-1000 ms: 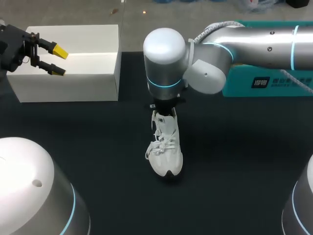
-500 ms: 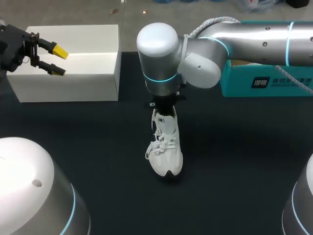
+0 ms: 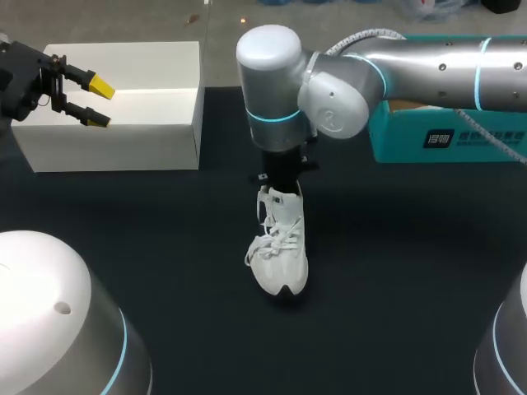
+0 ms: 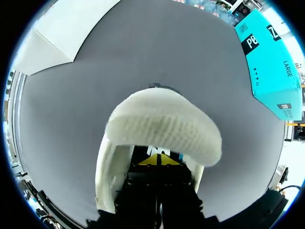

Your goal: Take the shoe out of the shoebox, open the shoe tongue, remove and reinsert the insole, then place the shoe into the shoebox

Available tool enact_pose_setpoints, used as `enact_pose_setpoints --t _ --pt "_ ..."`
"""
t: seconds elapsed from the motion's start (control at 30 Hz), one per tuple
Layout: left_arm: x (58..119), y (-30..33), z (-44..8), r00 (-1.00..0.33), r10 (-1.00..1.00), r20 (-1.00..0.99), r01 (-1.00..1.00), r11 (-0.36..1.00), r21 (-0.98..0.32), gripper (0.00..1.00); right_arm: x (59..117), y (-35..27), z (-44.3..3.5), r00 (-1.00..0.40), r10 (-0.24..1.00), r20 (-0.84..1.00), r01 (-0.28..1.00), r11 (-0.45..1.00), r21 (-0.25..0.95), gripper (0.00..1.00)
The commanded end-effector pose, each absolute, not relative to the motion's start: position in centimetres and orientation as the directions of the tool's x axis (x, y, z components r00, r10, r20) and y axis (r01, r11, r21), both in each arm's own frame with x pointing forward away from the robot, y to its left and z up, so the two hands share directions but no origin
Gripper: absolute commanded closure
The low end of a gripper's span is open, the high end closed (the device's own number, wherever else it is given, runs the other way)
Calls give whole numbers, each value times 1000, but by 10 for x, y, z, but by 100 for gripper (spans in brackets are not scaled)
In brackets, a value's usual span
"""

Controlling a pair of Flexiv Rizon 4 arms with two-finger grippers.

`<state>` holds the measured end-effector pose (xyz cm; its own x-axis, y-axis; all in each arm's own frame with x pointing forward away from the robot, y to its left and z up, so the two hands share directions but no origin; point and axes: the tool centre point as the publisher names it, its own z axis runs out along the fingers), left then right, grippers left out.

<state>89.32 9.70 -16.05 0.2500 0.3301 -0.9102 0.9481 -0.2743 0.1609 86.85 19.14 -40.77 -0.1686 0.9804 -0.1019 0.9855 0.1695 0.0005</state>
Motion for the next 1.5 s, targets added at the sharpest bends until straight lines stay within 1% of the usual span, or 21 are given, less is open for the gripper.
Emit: enact_pose_setpoints --t 0.03,0.17,0.3,0.47,0.77,0.93,1.03,1.27,1.5 --pt "893 98 -160 251 333 -909 948 -275 161 0 871 199 -421 -174 979 -111 985 173 -20 100" --pt "893 98 -160 251 333 -909 948 -275 161 0 872 197 -407 -166 979 -120 985 170 25 100" --pt "893 98 -160 251 333 -909 948 -275 161 0 877 193 -388 -142 981 -129 983 155 99 100" --pt "893 98 -160 251 333 -909 948 -275 161 0 882 193 -378 -138 971 -195 968 173 181 100" --pt "893 98 -160 251 333 -909 948 -275 161 0 885 195 -398 -155 961 -228 967 195 165 100" --pt "893 98 -160 251 333 -909 948 -275 161 0 888 197 -425 -162 958 -237 974 194 120 100" --pt "893 98 -160 251 333 -909 948 -275 161 0 886 199 -433 -167 961 -219 979 188 82 100" --pt "893 98 -160 251 333 -909 948 -275 161 0 877 202 -419 -157 978 -137 986 163 35 100" --pt "893 98 -160 251 333 -909 948 -275 161 0 873 195 -402 -55 995 -88 998 54 -10 100"
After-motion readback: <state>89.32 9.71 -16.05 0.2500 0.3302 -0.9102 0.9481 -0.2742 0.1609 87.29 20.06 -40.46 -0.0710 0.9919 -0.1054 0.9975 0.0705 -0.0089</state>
